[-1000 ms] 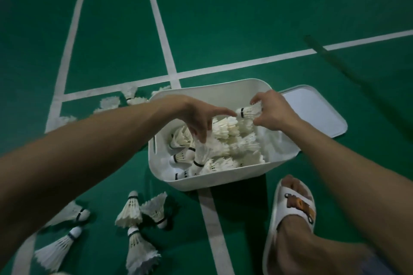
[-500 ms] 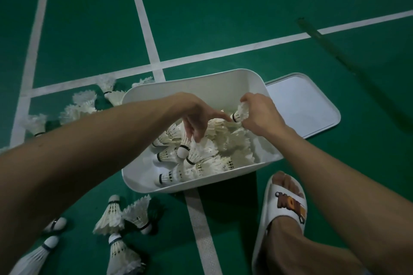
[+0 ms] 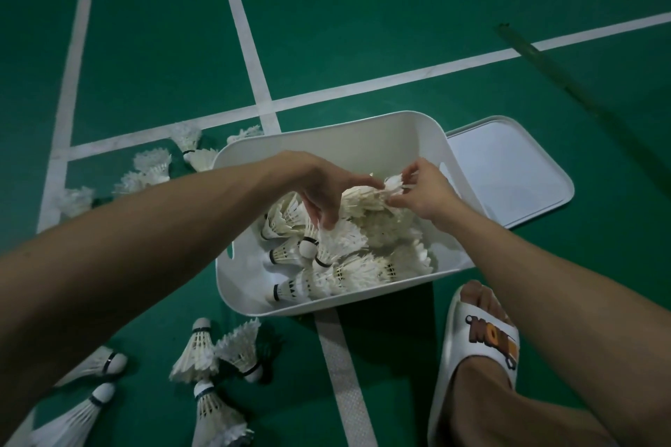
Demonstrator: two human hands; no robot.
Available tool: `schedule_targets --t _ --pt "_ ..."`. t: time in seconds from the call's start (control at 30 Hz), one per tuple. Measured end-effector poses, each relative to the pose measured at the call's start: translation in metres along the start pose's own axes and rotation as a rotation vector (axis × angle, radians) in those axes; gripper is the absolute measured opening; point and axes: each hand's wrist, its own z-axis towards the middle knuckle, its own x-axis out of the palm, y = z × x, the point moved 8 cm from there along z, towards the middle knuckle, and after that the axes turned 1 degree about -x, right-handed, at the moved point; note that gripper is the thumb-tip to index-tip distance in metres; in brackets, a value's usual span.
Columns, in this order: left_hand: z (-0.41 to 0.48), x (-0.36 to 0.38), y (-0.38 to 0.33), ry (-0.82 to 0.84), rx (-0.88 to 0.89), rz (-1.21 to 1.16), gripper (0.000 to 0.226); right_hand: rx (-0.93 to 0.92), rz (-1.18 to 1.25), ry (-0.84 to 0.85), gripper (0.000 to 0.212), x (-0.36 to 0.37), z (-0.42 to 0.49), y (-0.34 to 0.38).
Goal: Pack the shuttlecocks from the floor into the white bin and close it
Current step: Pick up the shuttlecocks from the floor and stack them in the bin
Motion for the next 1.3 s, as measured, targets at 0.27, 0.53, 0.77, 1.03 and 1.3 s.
schedule_targets --t 0.27,0.53,0.77,1.03,1.3 --pt "0.001 -0.002 -0.001 -0.004 0.019 -0.003 0.112 0.000 -0.103 0.222 0.075 0.016 0.002 0.008" --pt "-0.002 -0.006 0.009 -0.043 0.026 -0.055 0.115 -0.106 -0.199 0.201 0.077 0.019 0.006 0.020" --pt "-0.014 -0.009 0.012 -0.100 0.064 -0.099 0.102 -0.082 -0.252 0.150 0.073 0.005 0.008 0.022" --pt "-0.029 -0.019 0.001 -0.230 0.133 -0.271 0.081 -0.221 -0.020 0.127 0.067 -0.023 -0.035 0.057" --pt "-0.038 -0.026 -0.014 -0.396 0.193 -0.501 0.065 -0.390 -0.214 0.339 0.101 0.006 -0.068 0.073"
